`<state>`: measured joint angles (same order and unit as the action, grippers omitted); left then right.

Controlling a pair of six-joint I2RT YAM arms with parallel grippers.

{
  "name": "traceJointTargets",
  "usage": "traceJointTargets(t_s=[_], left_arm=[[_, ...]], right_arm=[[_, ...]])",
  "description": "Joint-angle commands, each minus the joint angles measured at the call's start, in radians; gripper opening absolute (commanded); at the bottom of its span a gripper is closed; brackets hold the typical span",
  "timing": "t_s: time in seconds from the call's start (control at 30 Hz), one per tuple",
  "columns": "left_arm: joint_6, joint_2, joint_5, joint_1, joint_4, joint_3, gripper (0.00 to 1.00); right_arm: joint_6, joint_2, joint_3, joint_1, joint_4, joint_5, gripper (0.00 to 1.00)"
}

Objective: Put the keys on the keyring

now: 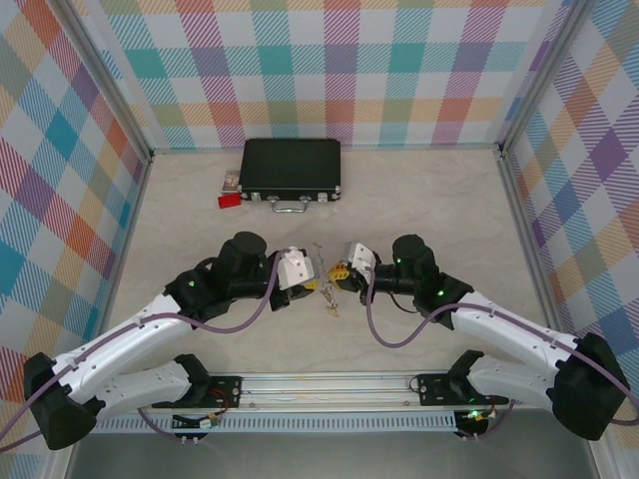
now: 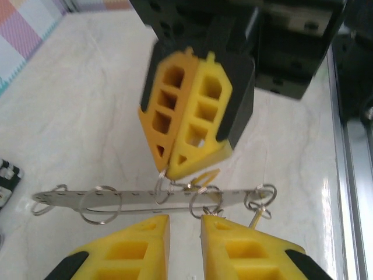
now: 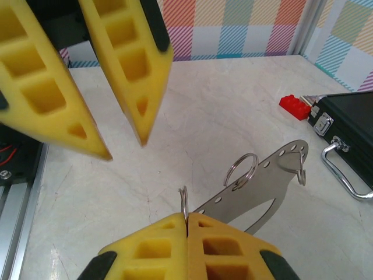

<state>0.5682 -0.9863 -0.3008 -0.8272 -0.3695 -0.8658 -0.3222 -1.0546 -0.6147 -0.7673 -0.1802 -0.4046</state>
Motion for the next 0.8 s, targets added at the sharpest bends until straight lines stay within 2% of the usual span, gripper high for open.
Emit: traceJointTargets(t_s=[0.0,0.33,0.77], left_arm=[[0.071,-0.026,0.017,-0.011,-0.111,-0.032,0.20],[0.109,-0.083,0.015,-0.011,-0.100,-0.059,0.20],[0.113,-0.079,0.043,-0.012,-0.018,-0.043,0.19]], right_arm=[[-0.055,0.004,-0.038,-0.017,0.005,0.025,0.00],[-0.108,-0.013,-0.046,-0.065,0.027,0.085,0.00],[-0.110,-0.019,-0.049,-0.089,0.025,0.082,0.00]])
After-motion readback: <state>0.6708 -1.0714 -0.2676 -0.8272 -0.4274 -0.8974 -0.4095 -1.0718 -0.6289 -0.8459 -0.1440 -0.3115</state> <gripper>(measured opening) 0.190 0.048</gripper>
